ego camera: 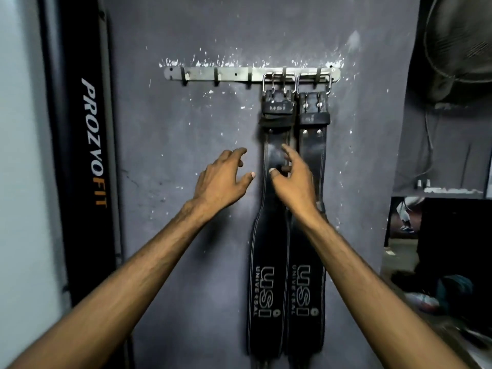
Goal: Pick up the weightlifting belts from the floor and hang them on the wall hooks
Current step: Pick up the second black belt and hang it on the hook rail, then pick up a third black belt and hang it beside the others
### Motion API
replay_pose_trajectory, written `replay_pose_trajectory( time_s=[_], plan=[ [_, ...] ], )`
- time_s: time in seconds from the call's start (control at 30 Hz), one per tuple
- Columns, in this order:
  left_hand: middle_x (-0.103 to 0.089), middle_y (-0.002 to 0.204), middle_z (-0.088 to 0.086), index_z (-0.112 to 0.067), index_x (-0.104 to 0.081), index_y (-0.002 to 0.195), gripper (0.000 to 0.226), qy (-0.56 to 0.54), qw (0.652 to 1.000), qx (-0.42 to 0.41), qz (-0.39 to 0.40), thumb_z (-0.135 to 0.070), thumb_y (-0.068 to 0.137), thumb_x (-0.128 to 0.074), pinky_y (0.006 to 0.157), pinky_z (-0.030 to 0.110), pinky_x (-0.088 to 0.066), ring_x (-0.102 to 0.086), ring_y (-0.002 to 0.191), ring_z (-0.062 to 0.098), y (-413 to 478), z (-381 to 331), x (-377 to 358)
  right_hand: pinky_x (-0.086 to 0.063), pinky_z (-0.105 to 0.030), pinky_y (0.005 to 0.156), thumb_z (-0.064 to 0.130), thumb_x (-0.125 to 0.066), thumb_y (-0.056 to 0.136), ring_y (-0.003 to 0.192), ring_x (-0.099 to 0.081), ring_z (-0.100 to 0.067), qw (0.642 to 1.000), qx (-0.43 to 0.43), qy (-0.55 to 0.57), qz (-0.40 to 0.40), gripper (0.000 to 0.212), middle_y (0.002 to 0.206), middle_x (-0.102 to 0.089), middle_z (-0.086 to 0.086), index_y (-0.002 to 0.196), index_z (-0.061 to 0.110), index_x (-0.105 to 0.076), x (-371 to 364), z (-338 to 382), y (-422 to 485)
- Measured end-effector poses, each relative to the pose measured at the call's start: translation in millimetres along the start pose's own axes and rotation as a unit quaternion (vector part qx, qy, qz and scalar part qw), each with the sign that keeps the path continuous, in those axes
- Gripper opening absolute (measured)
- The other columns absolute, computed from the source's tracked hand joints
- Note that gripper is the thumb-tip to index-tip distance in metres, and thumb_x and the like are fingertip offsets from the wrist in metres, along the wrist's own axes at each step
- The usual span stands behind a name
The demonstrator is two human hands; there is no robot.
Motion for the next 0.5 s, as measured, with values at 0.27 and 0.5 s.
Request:
replay_pose_trajectory(
  time_s=[0.27, 0.5],
  plan=[
    [-0.058, 0.123, -0.008, -0.030, -0.045, 0.139, 0.056, -0.059, 0.981, 0.084, 0.164, -0.039, 0.087, -0.062, 0.082, 0.042, -0.055, -0.065, 0.079, 0.020, -213, 58, -65, -0.059, -0.034, 0.084, 0.007, -0.066, 0.088, 0.078, -0.064, -0.008, 0.989, -0.107, -0.025, 0.100, 0.046, 0.115, -0.065, 0.009, 0.131, 0.021, -0.060, -44, -86, -161],
    [-0.063, 0.119, 0.001, -0.020, -0.054, 0.134, 0.053, -0.081, 0.916, 0.222, 0.324, -0.025, 0.083, -0.069, 0.080, 0.039, -0.056, -0.069, 0.081, 0.027, -447, 97, -152, -0.057, -0.041, 0.089, 0.007, -0.064, 0.085, 0.089, -0.068, -0.017, 0.937, -0.284, -0.041, 0.200, 0.034, 0.105, -0.073, -0.003, 0.117, 0.017, -0.067, -87, -241, -353]
  ],
)
Point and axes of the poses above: each hand's wrist, its own y-axis towards the middle knuckle, its own x-axis out of the back of the hand, z = x × y, the point moved 6 cm from there along y, towards the middle knuckle
